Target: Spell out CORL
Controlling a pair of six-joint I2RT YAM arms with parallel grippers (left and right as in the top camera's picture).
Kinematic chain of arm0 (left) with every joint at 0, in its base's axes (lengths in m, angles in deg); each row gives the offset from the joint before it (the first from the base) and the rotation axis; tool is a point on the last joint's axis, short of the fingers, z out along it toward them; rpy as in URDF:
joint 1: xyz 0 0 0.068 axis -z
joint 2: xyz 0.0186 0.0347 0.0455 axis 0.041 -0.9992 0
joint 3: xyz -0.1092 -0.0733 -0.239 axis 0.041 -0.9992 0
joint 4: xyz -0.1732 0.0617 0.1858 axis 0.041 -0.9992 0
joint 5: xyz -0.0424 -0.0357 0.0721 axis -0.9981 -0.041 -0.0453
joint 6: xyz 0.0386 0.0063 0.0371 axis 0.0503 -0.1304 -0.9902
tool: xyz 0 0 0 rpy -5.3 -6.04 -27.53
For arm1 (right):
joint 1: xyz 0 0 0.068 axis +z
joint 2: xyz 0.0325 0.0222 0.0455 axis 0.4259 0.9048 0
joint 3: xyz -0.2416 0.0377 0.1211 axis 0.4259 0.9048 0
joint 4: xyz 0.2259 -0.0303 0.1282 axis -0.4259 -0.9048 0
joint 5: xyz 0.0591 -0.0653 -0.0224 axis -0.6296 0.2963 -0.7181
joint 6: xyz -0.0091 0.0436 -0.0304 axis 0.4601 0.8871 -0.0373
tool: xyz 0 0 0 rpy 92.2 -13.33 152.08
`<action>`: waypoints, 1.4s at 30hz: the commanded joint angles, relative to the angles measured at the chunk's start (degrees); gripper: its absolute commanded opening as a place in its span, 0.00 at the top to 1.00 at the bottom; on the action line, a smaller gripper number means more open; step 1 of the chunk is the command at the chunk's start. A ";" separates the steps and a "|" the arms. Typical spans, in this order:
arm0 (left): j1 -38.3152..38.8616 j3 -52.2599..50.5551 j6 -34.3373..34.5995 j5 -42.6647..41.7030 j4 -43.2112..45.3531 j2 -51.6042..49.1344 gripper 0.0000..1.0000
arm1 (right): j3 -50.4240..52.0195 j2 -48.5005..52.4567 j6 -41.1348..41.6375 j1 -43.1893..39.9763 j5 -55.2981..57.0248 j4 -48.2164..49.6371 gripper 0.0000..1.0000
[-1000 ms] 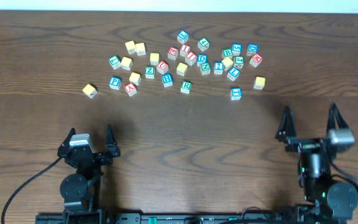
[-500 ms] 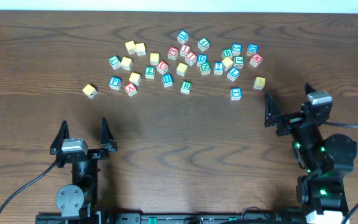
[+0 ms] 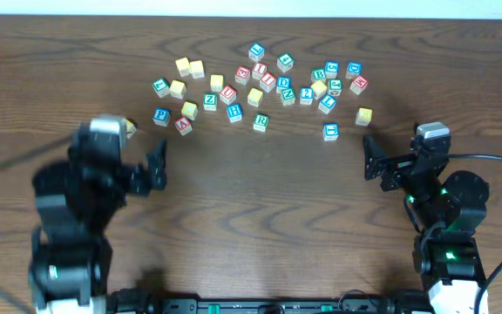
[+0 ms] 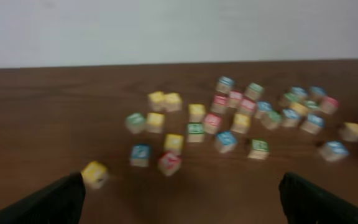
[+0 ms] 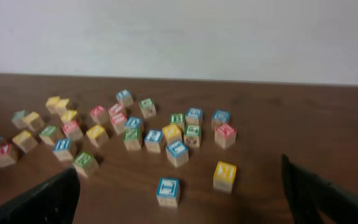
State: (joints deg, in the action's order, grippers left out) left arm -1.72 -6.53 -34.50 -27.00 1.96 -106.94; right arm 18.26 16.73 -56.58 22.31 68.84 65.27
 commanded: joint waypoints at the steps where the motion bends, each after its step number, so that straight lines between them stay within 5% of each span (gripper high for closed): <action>1: -0.26 6.38 -0.76 -9.14 0.83 -10.23 0.02 | -1.16 0.35 -0.66 -0.55 -0.15 -3.32 0.01; 6: -0.26 26.21 0.55 6.69 -20.96 -25.00 0.02 | -1.16 0.76 -0.63 -0.55 0.13 -9.53 0.01; 8: -0.24 29.73 0.55 7.10 -24.41 -28.94 0.02 | -1.16 0.90 -0.61 -0.55 0.04 -10.21 0.01; 17: -0.20 29.70 3.58 -11.13 -25.46 -40.35 0.02 | -1.11 1.49 6.69 -0.50 -3.32 -10.43 0.01; 28: -0.20 29.70 3.52 -11.06 -26.14 -45.42 0.02 | -1.09 10.05 17.07 -0.48 -3.37 -10.21 0.01; 42: -0.20 29.70 3.52 -11.04 -26.29 -45.42 0.02 | -1.11 10.73 17.03 -0.44 -3.23 -9.99 0.01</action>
State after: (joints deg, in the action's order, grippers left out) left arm -1.72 22.43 -31.29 -37.32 -23.98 -152.51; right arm 17.95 27.44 -40.21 22.31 65.87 55.12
